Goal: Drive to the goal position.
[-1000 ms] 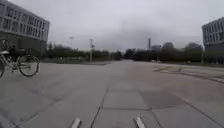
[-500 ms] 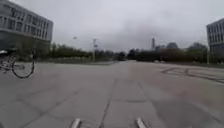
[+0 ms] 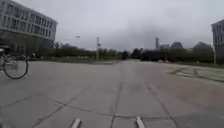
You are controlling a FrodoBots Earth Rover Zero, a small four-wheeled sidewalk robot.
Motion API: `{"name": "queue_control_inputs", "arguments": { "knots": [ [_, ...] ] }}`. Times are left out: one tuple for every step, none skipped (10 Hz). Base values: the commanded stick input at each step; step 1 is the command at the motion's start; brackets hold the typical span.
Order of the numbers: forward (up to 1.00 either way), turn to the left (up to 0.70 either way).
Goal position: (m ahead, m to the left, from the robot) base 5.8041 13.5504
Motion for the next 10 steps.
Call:
{"name": "queue_control_inputs", "arguments": {
  "knots": [
    [1.00,0.01],
    [1.00,0.01],
    [1.00,0.01],
    [1.00,0.01],
    [0.45,0.00],
    [0.00,0.00],
    [0.00,0.00],
    [0.00,0.00],
    [0.00,0.00],
    [0.00,0.00]
  ]
}}
